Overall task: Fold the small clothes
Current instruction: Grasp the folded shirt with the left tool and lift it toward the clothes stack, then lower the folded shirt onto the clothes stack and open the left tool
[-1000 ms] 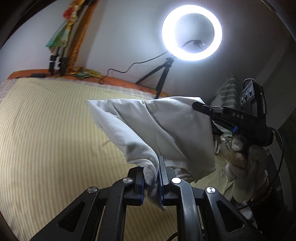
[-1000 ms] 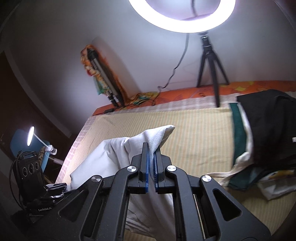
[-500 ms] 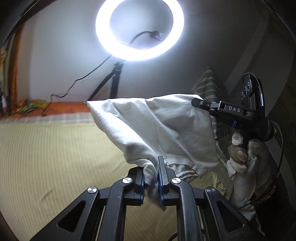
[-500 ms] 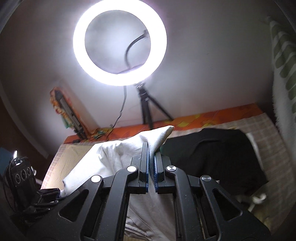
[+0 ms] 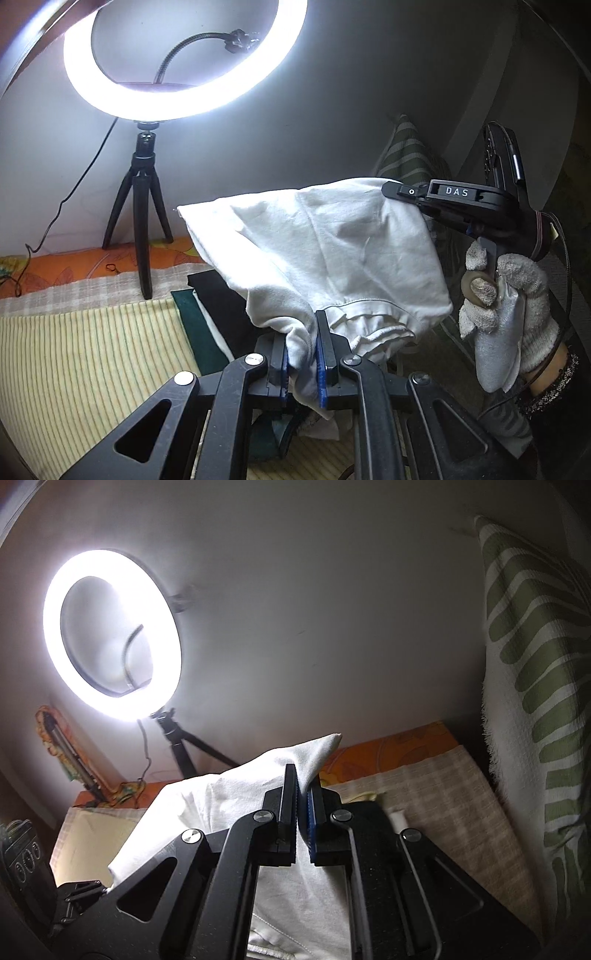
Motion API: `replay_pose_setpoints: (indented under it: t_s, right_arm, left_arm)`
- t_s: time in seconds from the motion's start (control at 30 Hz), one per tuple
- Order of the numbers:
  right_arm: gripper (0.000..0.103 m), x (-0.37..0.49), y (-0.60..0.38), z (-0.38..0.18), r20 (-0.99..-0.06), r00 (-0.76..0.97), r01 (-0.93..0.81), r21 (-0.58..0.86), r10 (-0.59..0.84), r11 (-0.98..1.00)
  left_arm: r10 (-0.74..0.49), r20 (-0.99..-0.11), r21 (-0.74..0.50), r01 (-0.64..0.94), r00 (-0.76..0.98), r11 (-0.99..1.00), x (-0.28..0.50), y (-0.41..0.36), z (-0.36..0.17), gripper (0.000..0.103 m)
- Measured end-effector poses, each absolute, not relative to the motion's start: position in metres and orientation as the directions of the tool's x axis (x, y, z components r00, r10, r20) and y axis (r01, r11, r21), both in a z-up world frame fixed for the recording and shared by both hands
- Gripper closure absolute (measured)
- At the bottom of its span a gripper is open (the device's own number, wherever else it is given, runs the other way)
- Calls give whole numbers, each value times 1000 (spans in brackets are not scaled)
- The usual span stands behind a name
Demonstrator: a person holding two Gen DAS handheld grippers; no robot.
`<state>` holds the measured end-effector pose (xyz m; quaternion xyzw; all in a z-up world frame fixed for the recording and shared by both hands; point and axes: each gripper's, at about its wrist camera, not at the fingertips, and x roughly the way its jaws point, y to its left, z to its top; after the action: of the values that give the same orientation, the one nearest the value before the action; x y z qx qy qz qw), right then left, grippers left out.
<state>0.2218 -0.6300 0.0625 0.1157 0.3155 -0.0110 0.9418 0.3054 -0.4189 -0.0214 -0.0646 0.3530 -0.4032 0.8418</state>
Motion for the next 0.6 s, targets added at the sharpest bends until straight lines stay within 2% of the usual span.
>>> replay_pose_setpoints:
  t_s: [0.17,0.37,0.47,0.5,0.53,0.57,0.6]
  right_arm:
    - [98,243,-652,37,-630,776,121,188,25,975]
    - [98,257,-661,9,-683,729,153,96,-47,984]
    - [98,257,-660,6,-688,720,173,50,-92,984]
    - [93,257,-660,6,-689,717,185,40,-107,982]
    - [85,256,-661,7,-688,717,192,42,-111,980]
    - [79,254,-662,9,-684,721,195,48,-110,980]
    - [65,252,-662,12,-677,728,199,51,-113,979]
  left_arm:
    - [-712,-569,-380,636,411,671,311,-441,-38,95]
    - [-690,-601,-353,640,404,682,310,-447,-53,92]
    - [-675,-606,-318,651,420,690,305,-447,-51,70]
    - [-669,-609,-303,654,426,693,303,-447,-49,62]
    - [-663,-611,-289,658,433,695,300,-448,-47,59]
    - [-659,-612,-277,661,438,697,298,-448,-45,51]
    - [-657,-610,-271,663,442,698,295,-448,-43,43]
